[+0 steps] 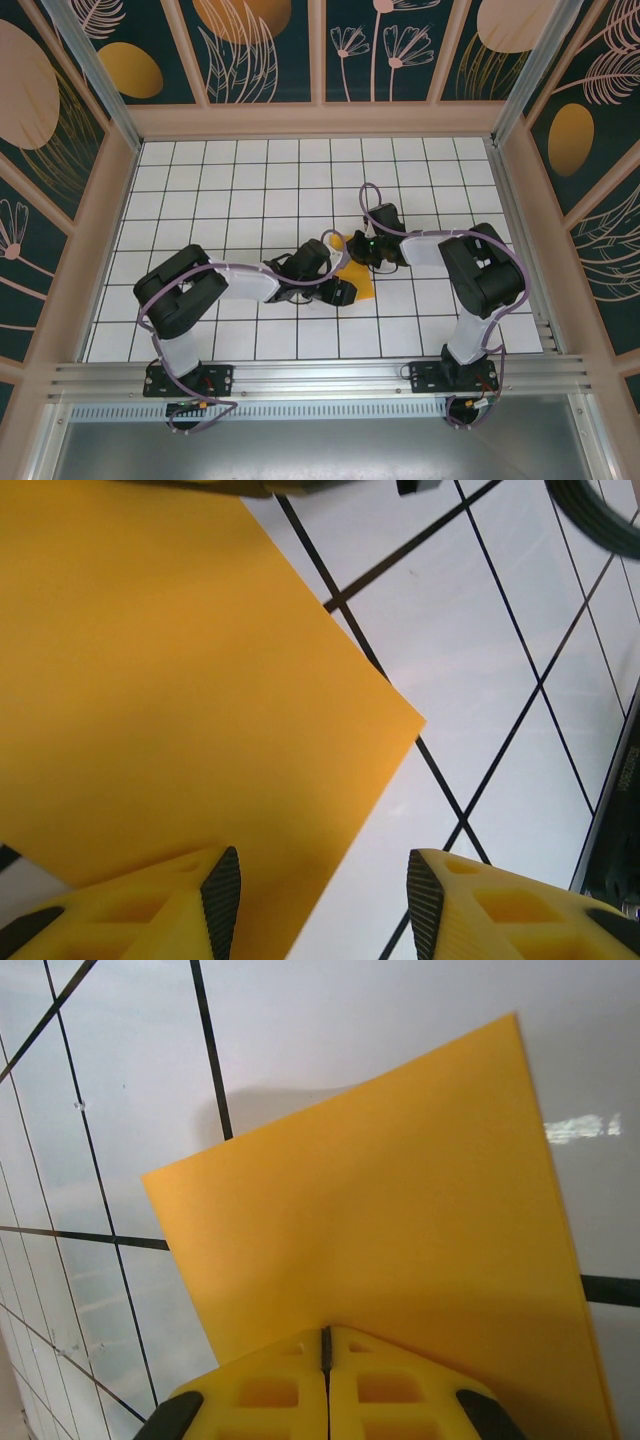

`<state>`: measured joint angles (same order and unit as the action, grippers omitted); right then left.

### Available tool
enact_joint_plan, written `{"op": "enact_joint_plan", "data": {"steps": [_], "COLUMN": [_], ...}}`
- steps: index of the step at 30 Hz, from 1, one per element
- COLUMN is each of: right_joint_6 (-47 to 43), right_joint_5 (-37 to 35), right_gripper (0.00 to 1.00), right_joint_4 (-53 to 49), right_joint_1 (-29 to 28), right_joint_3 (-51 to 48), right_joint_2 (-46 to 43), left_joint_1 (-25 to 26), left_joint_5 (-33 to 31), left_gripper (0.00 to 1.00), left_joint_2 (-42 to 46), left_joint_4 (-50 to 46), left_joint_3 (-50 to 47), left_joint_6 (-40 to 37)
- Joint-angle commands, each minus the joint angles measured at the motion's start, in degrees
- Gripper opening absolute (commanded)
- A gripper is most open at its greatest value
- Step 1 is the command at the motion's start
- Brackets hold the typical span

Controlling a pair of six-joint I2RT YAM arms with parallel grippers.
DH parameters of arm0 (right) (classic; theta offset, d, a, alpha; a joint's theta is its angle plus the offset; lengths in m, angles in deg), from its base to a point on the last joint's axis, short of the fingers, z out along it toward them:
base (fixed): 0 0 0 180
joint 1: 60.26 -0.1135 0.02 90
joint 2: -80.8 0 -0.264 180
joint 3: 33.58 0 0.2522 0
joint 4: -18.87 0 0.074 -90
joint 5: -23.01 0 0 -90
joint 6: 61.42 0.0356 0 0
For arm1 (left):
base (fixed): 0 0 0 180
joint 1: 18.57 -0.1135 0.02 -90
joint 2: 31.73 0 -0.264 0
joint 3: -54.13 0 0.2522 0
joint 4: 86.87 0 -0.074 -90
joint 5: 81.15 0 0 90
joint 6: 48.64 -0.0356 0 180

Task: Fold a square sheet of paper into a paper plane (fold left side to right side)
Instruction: First fold the square sheet of paper in half at the center of the table.

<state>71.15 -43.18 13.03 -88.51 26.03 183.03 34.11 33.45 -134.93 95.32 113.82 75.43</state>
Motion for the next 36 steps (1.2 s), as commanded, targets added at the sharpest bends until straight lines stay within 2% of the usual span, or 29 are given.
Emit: {"op": "enact_joint_plan", "data": {"steps": [1, 15, 22, 25, 30, 36], "right_joint_6": [0.58, 0.31, -0.02, 0.00, 0.10, -0.06], "right_joint_5": [-5.00, -5.03, -4.61, -4.47, -4.43, -4.21], "right_gripper": [0.07, 0.08, 0.07, 0.07, 0.07, 0.07], "right_joint_4": [-8.13, -8.38, -8.49, -8.32, -8.23, -8.33], "right_joint_1": [-0.89, -1.46, -1.46, -1.52, -1.54, -1.54], "right_joint_3": [-1.29, -0.54, -0.32, -0.32, -0.33, -0.08], "right_joint_2": [2.20, 2.95, 2.82, 2.73, 2.41, 2.41], "left_joint_1": [1.33, 2.65, 2.26, 0.13, -4.55, -4.65], "left_joint_5": [2.00, 3.21, 3.91, 4.15, 6.97, 9.51], "left_gripper": [0.51, 0.52, 0.60, 0.61, 0.60, 0.59], "left_joint_2": [1.39, 2.55, 10.04, 11.69, 9.15, 1.97], "left_joint_4": [-4.71, -3.53, -4.49, -4.18, 0.73, 3.71], "left_joint_3": [-2.52, -4.22, -3.06, -2.43, -2.89, 0.48], "left_joint_6": [0.28, 1.41, 0.32, 1.41, 3.99, 4.04]}}
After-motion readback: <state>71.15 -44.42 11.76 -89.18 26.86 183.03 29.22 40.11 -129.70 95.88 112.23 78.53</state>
